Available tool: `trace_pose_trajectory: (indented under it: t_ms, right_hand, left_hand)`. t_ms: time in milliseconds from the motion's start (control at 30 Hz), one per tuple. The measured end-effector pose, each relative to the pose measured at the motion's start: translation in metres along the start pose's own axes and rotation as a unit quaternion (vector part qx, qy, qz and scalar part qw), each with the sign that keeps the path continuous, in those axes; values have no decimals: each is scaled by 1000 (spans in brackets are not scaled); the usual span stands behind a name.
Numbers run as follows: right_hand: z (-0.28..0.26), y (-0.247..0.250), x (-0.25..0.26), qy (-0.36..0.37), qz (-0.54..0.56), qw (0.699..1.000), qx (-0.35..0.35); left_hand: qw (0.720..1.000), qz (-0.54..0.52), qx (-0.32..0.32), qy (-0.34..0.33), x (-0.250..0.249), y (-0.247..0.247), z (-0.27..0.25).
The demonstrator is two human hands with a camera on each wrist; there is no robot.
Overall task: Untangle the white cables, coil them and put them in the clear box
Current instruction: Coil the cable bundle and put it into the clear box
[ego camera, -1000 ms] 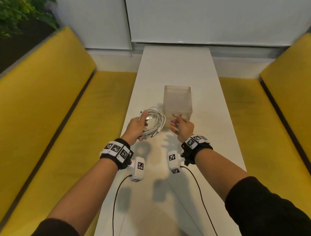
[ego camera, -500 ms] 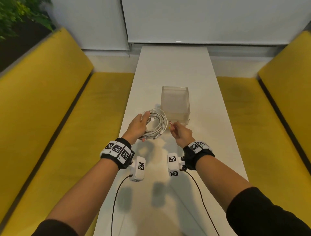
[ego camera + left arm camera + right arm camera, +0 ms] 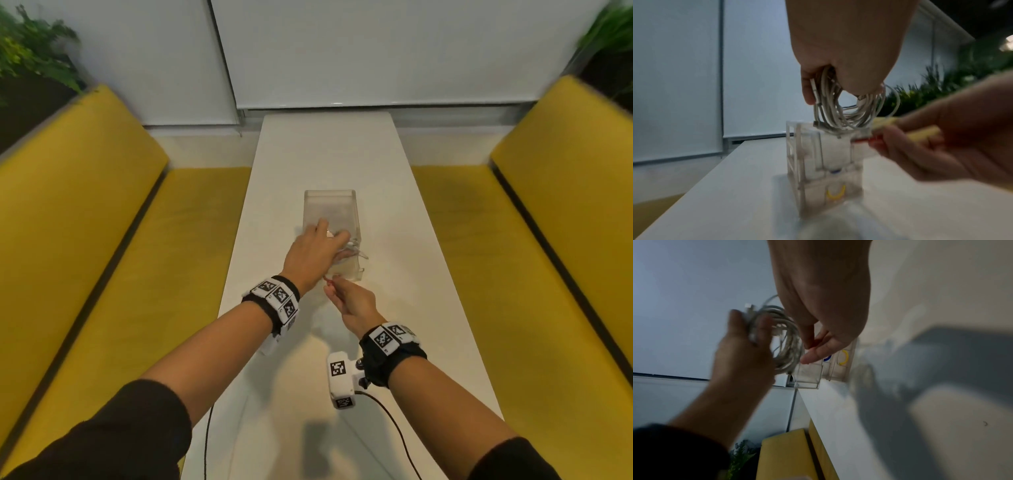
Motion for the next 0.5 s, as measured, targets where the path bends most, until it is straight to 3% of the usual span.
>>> trace_pose_trajectory:
  t_ms: [200, 333, 500]
  right_hand:
    - [-2, 3, 8, 33, -20, 999, -10]
    - [-1, 11, 6, 48, -13, 999, -10]
    - [0, 13, 7, 62, -17, 998, -8]
  left_hand:
    - [990, 104, 38, -82, -2, -32, -23]
    - [985, 99, 68, -124, -4, -26, -24]
    - [989, 63, 86, -104, -7, -29, -28]
Point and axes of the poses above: each hand's wrist, its own z-axis towards the middle knuckle, its own y-axis out of the back of the hand, x = y × z, the point moved 1 cm from there along z, towards the middle knuckle, and after that the axes turned 6 degrees about -z, right-handed, at the moved point
